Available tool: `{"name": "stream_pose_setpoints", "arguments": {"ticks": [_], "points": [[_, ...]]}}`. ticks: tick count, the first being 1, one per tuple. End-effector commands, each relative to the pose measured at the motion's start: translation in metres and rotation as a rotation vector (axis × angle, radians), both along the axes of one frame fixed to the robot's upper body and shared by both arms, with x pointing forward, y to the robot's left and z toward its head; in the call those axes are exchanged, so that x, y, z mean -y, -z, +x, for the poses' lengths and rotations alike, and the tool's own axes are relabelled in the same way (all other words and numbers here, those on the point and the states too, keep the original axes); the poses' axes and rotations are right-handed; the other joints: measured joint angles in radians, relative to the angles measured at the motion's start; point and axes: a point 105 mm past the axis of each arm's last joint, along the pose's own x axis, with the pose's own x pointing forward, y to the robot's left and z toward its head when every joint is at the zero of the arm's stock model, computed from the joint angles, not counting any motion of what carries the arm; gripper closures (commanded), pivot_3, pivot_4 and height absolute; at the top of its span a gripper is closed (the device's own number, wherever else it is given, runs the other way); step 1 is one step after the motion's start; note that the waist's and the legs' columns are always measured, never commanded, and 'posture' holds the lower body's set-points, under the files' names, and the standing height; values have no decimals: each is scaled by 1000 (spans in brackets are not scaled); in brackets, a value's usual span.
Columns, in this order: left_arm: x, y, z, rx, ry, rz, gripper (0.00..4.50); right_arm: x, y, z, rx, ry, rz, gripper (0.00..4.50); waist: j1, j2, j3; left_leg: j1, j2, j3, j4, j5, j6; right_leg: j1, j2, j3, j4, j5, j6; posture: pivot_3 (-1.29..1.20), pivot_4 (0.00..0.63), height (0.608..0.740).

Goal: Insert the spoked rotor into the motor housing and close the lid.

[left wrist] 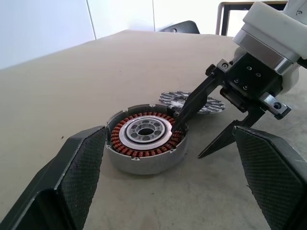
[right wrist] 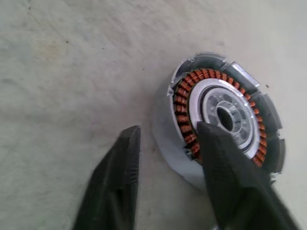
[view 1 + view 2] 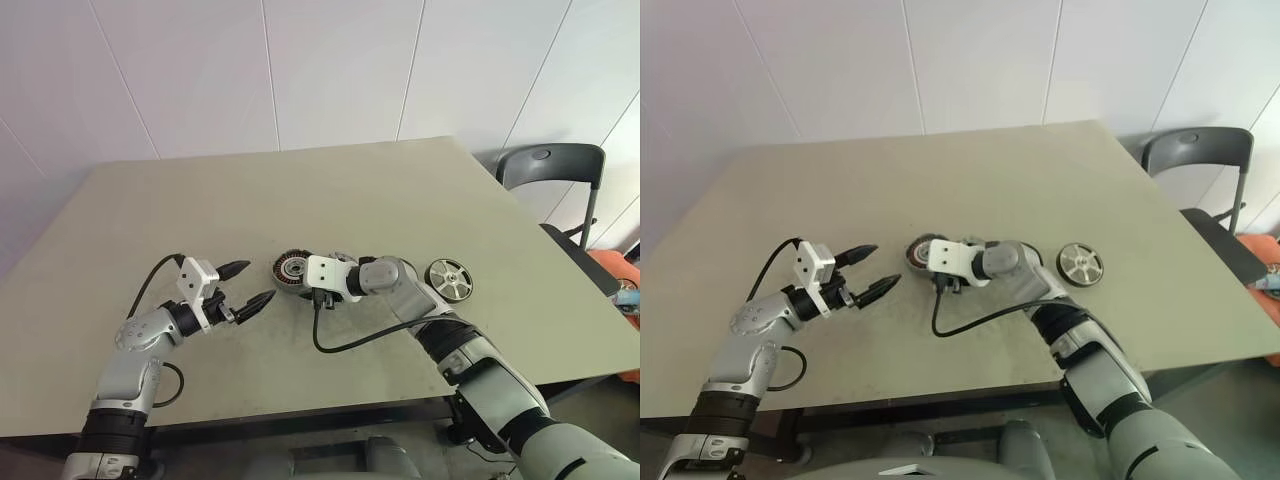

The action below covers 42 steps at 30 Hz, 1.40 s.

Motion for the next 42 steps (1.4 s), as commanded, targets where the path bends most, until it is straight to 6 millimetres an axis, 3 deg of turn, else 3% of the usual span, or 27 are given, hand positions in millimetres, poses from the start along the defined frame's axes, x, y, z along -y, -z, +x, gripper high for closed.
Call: {"name": "stream_pose_setpoints", "arguments": {"ticks": [1,3,13,20,26,34,42], "points": [[-4,-15,2,52,-5,2,0,-7,-12,2,52,-34,3,3878,0,0,0,0,0,0,0,0,0,0,0,0,0,0,0,0,0,740],[-6,-15,2,51,-8,2,0,-7,-13,3,60,-33,1,4479,0,0,0,0,0,0,0,0,0,0,0,0,0,0,0,0,0,740],[-11,-10,0,46,-15,-5,0,-8,-28,-2,-2,-51,99,4479,-1,0,0,0,0,0,0,0,0,0,0,0,-1,0,0,0,0,740],[-11,-14,-1,48,-14,-5,0,-5,-45,-34,-100,-238,84,4479,0,0,0,-1,0,0,0,0,0,-1,0,0,-1,0,0,0,0,740],[-10,-18,-11,24,17,-15,0,9,-29,-54,-191,-320,-44,4479,2,0,0,-1,1,0,0,0,0,-1,0,0,-1,0,0,0,0,740],[-27,-10,-22,-13,-24,4,0,28,-9,-64,-233,-375,-208,4479,9,0,0,-1,1,1,0,0,0,0,0,0,-2,0,0,0,0,740],[-27,-6,-20,-13,-27,4,0,20,-20,-60,-182,-398,-193,4479,7,-1,0,-1,1,1,0,0,0,1,-1,0,-2,0,0,0,0,740]]}}
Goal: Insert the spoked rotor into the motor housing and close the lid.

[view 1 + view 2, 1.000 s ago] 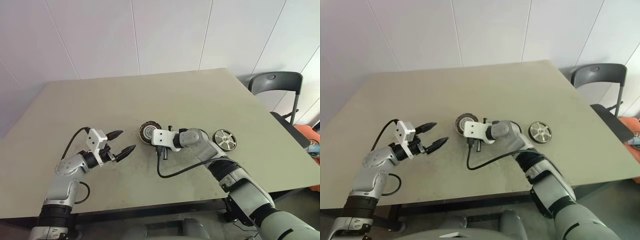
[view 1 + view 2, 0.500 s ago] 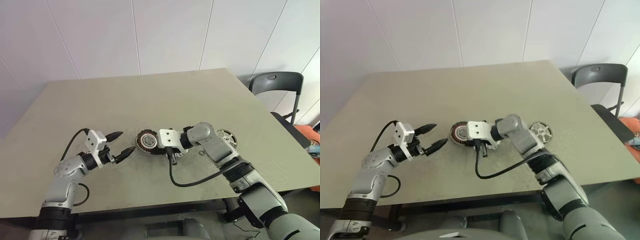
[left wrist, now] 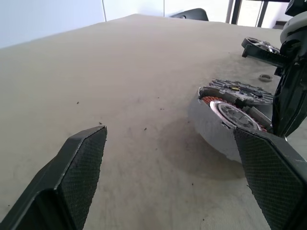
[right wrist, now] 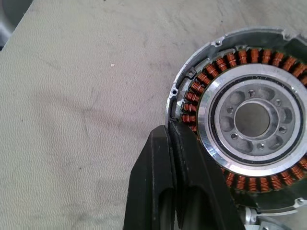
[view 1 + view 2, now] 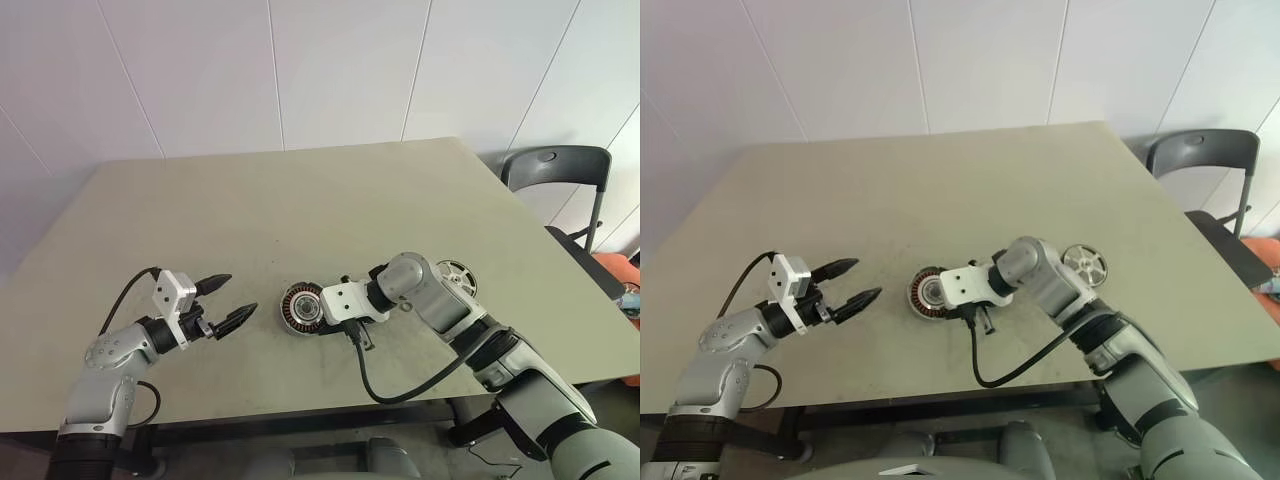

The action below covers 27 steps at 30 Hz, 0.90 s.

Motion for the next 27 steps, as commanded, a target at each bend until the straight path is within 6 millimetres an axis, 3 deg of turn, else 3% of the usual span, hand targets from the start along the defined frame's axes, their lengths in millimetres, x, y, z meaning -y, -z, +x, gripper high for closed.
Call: {"name": "stream_pose_setpoints", "arguments": {"ticks": [1,6,8,12,15,20,27], "points": [[-1,-9,3,46,-3,-6,0,-7,-12,5,34,-6,29,4062,-1,0,0,0,0,0,0,0,0,0,0,0,0,0,0,0,0,740],[-3,-3,2,43,-4,-6,0,-13,-11,7,46,23,70,2611,-1,0,0,0,0,0,0,0,0,0,0,0,0,0,0,0,0,740],[-3,-2,2,44,-4,-5,0,-18,-21,12,41,74,148,1979,-2,0,0,0,0,1,0,0,0,0,0,0,0,0,0,0,0,740],[-6,3,5,42,-6,-4,0,-22,-51,23,-102,233,403,1979,-1,0,0,1,0,1,0,0,0,0,0,0,0,0,0,0,0,740],[-5,7,7,40,-5,-5,0,-7,-63,26,-200,359,530,1979,3,0,0,0,0,0,0,0,0,0,0,0,0,0,0,0,0,740],[4,12,13,39,3,-12,0,43,-46,30,-204,619,576,1979,22,-1,0,-1,0,1,0,-1,1,0,0,0,-3,0,0,0,0,740],[19,8,29,42,31,-17,0,87,-39,29,-91,834,627,1979,25,0,0,-2,1,3,0,-1,1,0,0,0,-5,2,3,0,0,740]]}}
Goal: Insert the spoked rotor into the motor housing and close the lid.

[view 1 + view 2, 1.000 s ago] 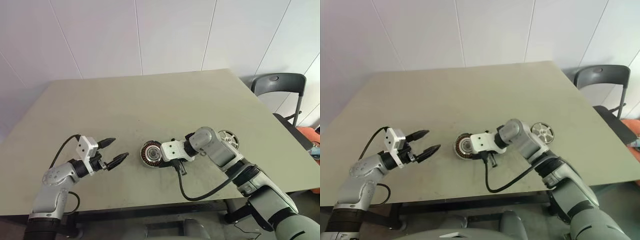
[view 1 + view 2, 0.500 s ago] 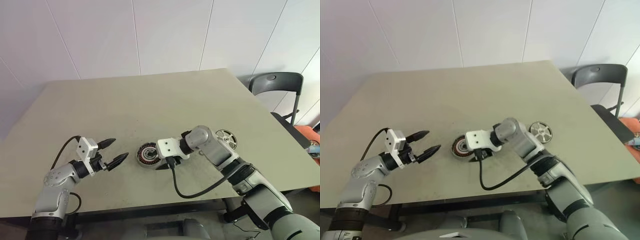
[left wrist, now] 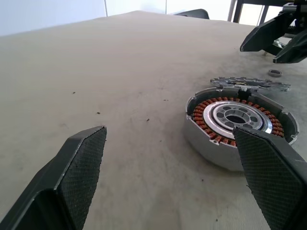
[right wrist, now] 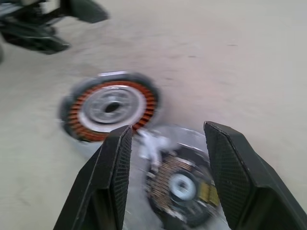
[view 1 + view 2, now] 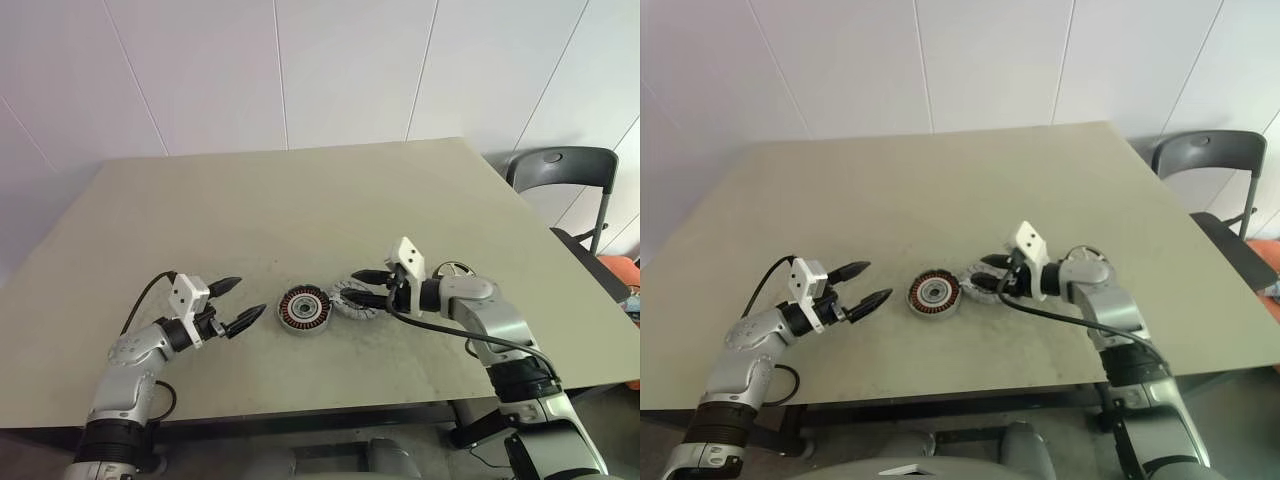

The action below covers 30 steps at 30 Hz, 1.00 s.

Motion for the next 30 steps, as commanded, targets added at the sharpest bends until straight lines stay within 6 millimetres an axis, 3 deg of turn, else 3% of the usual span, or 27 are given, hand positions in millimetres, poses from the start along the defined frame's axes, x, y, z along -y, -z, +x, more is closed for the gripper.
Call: {"name": "stream_pose_setpoints", "arguments": {"ticks": [1,5,12,21,30], "points": [[4,-12,12,41,8,16,0,11,-18,-2,105,49,10,1979,0,0,0,0,0,0,0,0,0,0,0,0,-1,1,2,0,0,740],[2,-13,23,35,12,19,0,25,1,-18,98,43,-102,1979,-1,0,0,-1,0,1,0,0,1,2,0,0,-7,4,4,0,0,740],[-12,-14,27,31,15,24,0,54,16,-18,97,129,-197,1979,-1,0,0,-1,0,3,0,-1,3,1,0,0,-8,5,4,0,0,740],[-19,-10,18,30,26,20,0,82,33,-20,32,216,-224,1979,-1,-1,0,-1,0,3,0,-2,4,2,-1,0,-10,5,4,0,0,740],[-22,-3,7,29,31,24,0,93,49,-31,-55,251,-189,1979,2,-1,0,-1,0,3,1,-2,4,3,-1,0,-10,5,4,0,0,740]]}}
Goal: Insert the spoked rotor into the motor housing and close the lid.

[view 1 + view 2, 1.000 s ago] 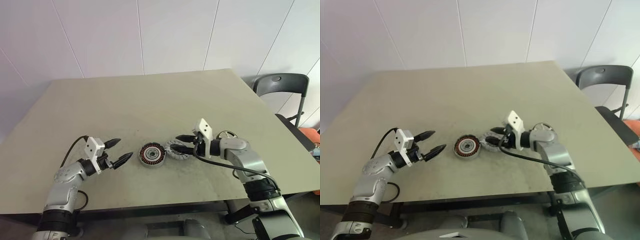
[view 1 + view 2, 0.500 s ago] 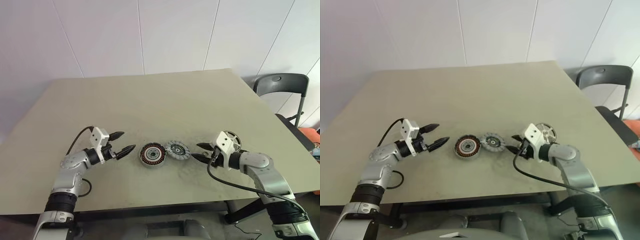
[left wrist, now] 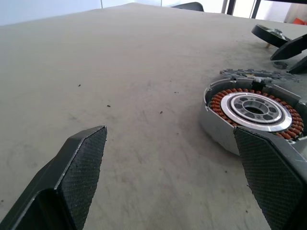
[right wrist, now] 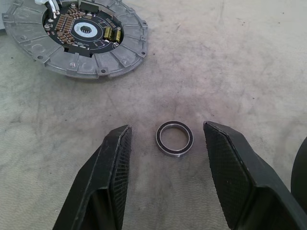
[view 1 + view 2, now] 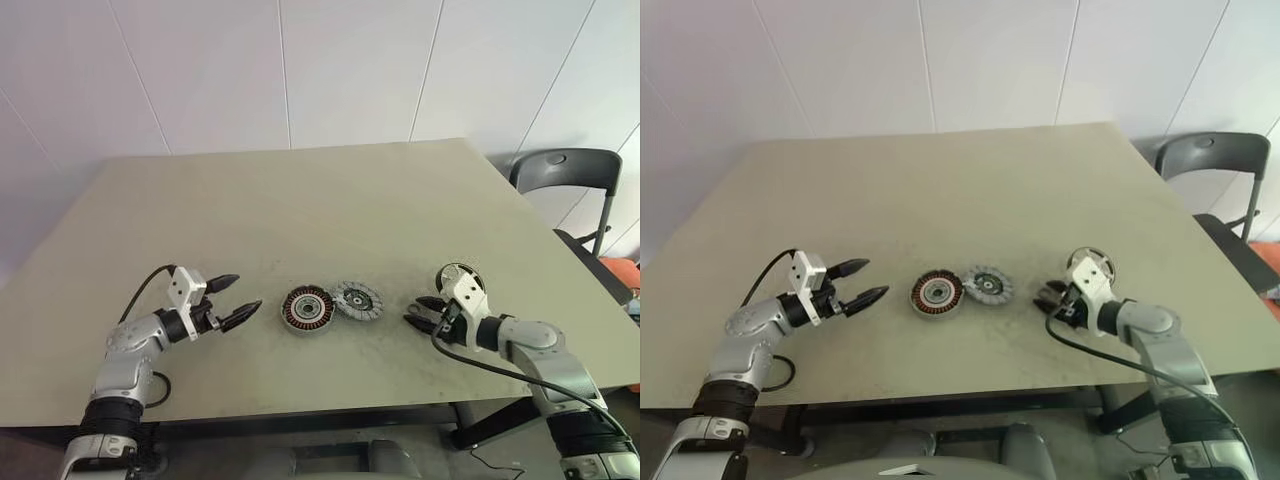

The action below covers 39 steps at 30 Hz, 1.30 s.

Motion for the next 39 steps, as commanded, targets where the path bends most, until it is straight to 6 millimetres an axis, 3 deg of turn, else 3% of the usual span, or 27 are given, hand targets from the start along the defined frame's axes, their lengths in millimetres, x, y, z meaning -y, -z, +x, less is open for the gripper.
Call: {"name": "stream_pose_setpoints", "arguments": {"ticks": [1,2,8,15,18,22,25,34,39], "points": [[-3,-15,1,74,2,3,0,6,2,-3,-20,16,4,1979,0,0,0,0,0,0,0,0,0,0,0,0,0,0,0,0,0,740],[-3,-15,1,75,4,6,0,3,1,-3,-24,14,20,1979,-1,0,0,0,0,0,0,0,0,0,0,0,0,0,0,0,0,740],[-10,-11,10,67,-5,12,0,-13,0,-12,-64,-39,85,3804,-1,0,0,1,0,0,0,0,0,1,0,0,0,0,0,0,0,740],[-22,0,20,47,-24,22,0,-28,-9,-11,-65,-85,124,3823,-4,-1,-1,1,0,0,0,0,0,1,0,0,0,0,1,0,0,740],[-25,7,10,50,-18,23,0,-49,-31,-14,-44,-146,236,3823,-5,-1,-1,1,0,0,0,0,0,0,0,0,0,0,0,0,0,740],[-20,9,-3,69,-4,24,0,-81,-78,-4,71,-212,356,3823,-5,-1,0,0,2,1,0,0,0,-1,0,0,0,0,0,0,0,740],[-16,2,-2,85,-2,21,0,-94,-94,1,130,-238,346,3823,3,-1,0,0,2,0,1,0,0,-1,0,0,0,0,1,0,0,740],[7,-26,13,111,6,10,0,-158,-85,24,139,-305,223,3823,-9,-2,-1,1,2,2,0,0,0,-2,0,-2,1,3,-1,0,0,740],[12,-42,9,125,0,5,0,-187,-73,20,72,-391,191,3823,-7,-2,-1,0,2,2,0,0,0,-3,0,-2,1,4,-2,0,0,740]]}}
